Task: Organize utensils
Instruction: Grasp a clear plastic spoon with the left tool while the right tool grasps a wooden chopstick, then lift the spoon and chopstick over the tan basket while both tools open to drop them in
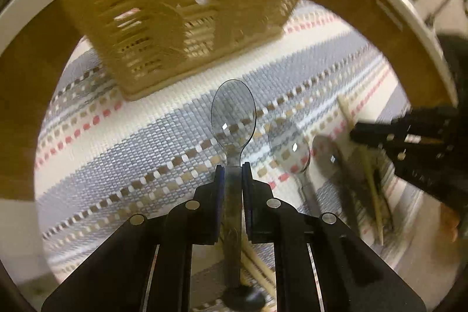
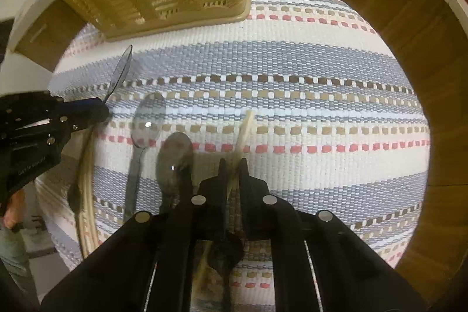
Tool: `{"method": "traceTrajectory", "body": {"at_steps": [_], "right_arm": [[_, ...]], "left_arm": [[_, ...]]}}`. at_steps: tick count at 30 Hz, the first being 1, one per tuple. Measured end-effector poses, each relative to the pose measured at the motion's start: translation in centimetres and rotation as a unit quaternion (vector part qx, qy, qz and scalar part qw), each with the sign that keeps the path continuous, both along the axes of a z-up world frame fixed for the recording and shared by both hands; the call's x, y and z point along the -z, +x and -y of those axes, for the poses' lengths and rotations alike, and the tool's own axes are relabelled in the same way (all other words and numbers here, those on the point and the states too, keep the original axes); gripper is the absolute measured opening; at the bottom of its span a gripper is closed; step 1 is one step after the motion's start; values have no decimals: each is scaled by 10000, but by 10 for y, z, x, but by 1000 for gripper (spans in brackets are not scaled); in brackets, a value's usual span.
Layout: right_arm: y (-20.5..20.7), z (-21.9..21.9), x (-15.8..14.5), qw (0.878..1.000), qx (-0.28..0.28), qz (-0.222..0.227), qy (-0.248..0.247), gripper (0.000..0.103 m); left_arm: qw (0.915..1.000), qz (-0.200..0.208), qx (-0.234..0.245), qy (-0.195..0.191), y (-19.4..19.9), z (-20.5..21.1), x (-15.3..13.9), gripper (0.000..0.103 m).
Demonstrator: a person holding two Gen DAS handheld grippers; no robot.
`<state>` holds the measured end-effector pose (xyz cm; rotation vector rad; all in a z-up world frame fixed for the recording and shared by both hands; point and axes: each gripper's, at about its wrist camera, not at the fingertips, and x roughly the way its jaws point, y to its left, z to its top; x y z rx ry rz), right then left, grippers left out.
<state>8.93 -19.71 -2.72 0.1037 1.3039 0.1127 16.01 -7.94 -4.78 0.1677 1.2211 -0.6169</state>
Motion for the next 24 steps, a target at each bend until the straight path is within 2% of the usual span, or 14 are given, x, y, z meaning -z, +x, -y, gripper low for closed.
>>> {"method": "traceTrajectory", "body": {"at_steps": [3,7,9,11,13,19,24], "right_arm": [[-4,11,-11,9982,35,324,506,3],[-10,20,-24,9939,77,701,847,3],[-14,27,-28,9906,86,903,1021,3],[-18,32,-34,9868,71,1145,1143,3],[-25,37,-47,9813,28,1445,1270,3],[-41,40,-108,9535,-110,2705,1323,3],[-31,39,-149,9270,-37,3514,1308,3]], "left_arm": [[9982,143,-310,-483,1,-13,-8,10],[9919,393,-625,-1038,-4,-23,-20,10],[9871,568,-698,-1325,-16,-36,-44,10],[9827,750,-759,-1514,-23,-38,-54,10],[9777,946,-775,-1709,-31,-58,-73,10],[9515,1905,-877,-2249,-47,-76,-138,10],[9310,2624,-1039,-2316,-41,-73,-176,10]]}}
